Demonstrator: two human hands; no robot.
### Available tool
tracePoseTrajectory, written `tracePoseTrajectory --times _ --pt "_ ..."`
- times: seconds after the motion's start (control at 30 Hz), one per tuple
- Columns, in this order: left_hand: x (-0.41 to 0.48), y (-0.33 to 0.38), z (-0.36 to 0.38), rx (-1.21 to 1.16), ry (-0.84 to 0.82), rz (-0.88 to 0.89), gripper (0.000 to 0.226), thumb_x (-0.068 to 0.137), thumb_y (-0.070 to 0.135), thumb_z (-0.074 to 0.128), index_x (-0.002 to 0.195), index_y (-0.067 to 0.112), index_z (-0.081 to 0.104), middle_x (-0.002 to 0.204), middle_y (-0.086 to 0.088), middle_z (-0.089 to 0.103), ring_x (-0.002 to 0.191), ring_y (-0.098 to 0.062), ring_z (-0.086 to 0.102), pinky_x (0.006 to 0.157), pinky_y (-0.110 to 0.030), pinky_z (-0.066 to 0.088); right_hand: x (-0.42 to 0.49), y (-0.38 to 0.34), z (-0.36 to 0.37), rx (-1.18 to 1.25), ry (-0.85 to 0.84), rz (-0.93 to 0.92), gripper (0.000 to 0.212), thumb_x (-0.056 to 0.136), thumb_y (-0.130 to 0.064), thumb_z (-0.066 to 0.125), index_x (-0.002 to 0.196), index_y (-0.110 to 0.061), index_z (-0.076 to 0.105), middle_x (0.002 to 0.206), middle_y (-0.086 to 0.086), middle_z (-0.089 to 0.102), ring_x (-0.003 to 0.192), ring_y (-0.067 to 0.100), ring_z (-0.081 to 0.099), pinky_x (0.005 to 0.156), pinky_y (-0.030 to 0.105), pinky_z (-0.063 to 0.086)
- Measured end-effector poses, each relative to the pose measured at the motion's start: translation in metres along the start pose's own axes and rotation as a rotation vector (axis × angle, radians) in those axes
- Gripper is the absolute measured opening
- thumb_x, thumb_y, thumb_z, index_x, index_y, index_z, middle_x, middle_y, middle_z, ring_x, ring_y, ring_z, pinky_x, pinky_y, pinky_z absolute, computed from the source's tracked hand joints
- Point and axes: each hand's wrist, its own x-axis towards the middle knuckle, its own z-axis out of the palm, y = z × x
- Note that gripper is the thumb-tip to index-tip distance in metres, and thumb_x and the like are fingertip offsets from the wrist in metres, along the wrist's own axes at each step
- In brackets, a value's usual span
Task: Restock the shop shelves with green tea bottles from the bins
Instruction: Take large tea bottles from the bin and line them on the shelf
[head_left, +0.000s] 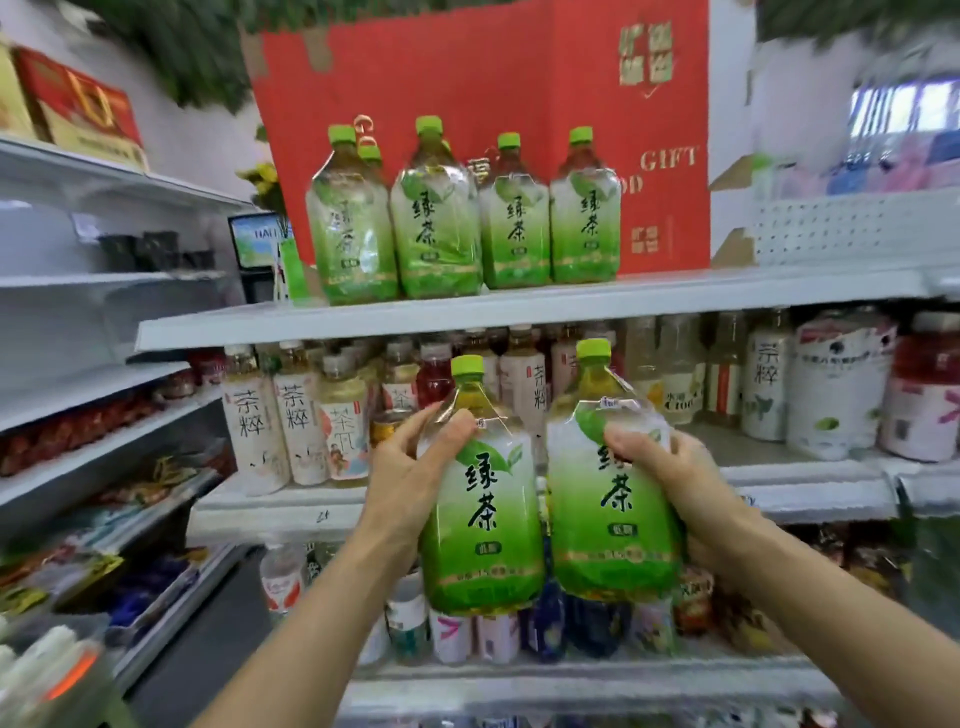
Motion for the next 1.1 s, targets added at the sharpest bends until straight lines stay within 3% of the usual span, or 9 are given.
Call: tracePoseTrajectory --times 0.17,0.27,0.37,0.43,0.53,0.67,0.8,1.0,1.1 --pt "0.049 0.041 -0.001 -0.079 0.057 0.059 0.069 0.064 0.046 0.079 0.121 0.009 0.066 0.084 0.0 0.078 0.066 -0.015 0.073 0.054 -0.026 0.056 0.048 -0.062 0.009 -0.03 0.006 -0.205 0.04 0.065 -0.035 0.078 0.096 -0.011 0.068 0.083 0.008 0.077 0.072 0.024 0.074 0.058 0.033 0.059" --pt "0.076 0.065 -0.001 -0.086 0.058 0.118 0.072 0.062 0.05 0.079 0.12 0.009 0.067 0.087 -0.003 0.078 0.07 -0.016 0.074 0.058 -0.027 0.057 0.078 -0.096 0.015 -0.021 -0.002 -0.296 0.041 0.066 -0.036 0.08 0.098 -0.012 0.068 0.083 0.006 0.077 0.073 0.022 0.075 0.059 0.032 0.059" --pt "0.1 0.084 0.002 -0.076 0.046 0.127 0.078 0.067 0.054 0.083 0.127 0.009 0.063 0.112 -0.012 0.075 0.099 -0.026 0.073 0.083 -0.041 0.061 0.106 -0.127 0.025 -0.057 0.029 -0.396 0.053 0.065 -0.04 0.086 0.106 -0.014 0.066 0.089 0.002 0.076 0.083 0.025 0.074 0.071 0.042 0.061" --pt "0.112 0.094 0.005 -0.078 0.051 0.124 0.079 0.07 0.054 0.083 0.131 0.008 0.062 0.121 -0.017 0.07 0.11 -0.035 0.068 0.097 -0.053 0.054 0.124 -0.142 0.033 -0.093 0.064 -0.465 0.062 0.06 -0.046 0.086 0.109 -0.013 0.066 0.091 0.0 0.075 0.084 0.021 0.074 0.073 0.04 0.06" --pt "0.127 0.097 0.007 -0.131 0.082 0.116 0.064 0.078 0.044 0.078 0.128 0.007 0.064 0.111 -0.015 0.075 0.098 -0.031 0.073 0.093 -0.055 0.056 0.149 -0.156 0.043 -0.134 0.136 -0.53 0.079 0.051 -0.053 0.085 0.113 -0.011 0.061 0.101 0.004 0.072 0.089 0.019 0.072 0.079 0.037 0.06" --pt "0.142 0.093 0.007 -0.186 0.07 0.098 0.028 0.084 0.037 0.076 0.103 0.016 0.074 0.097 -0.012 0.078 0.083 -0.028 0.074 0.08 -0.049 0.062 0.182 -0.156 0.049 -0.157 0.201 -0.531 0.078 0.051 -0.053 0.085 0.112 -0.012 0.059 0.109 0.008 0.068 0.099 0.025 0.068 0.091 0.048 0.056" --pt "0.149 0.088 0.008 -0.201 0.064 0.101 0.045 0.072 0.044 0.08 0.104 0.014 0.072 0.093 -0.011 0.077 0.078 -0.027 0.074 0.074 -0.044 0.063 0.207 -0.15 0.053 -0.184 0.175 -0.459 0.107 0.043 -0.063 0.083 0.13 -0.008 0.053 0.122 0.011 0.065 0.11 0.031 0.064 0.097 0.051 0.052" --pt "0.156 0.081 0.003 -0.219 0.055 0.092 0.063 0.067 0.048 0.08 0.117 0.011 0.069 0.105 -0.018 0.075 0.09 -0.037 0.072 0.084 -0.058 0.059 0.245 -0.14 0.05 -0.15 0.118 -0.406 0.055 0.069 -0.037 0.087 0.11 -0.01 0.062 0.104 0.011 0.072 0.092 0.031 0.072 0.083 0.048 0.06" --pt "0.156 0.081 0.003 -0.206 0.059 0.088 0.068 0.066 0.048 0.08 0.121 0.009 0.067 0.107 -0.019 0.075 0.095 -0.039 0.071 0.087 -0.059 0.057 0.251 -0.138 0.051 -0.142 0.072 -0.393 0.068 0.061 -0.047 0.088 0.113 -0.013 0.061 0.102 0.005 0.072 0.087 0.022 0.073 0.075 0.038 0.058"
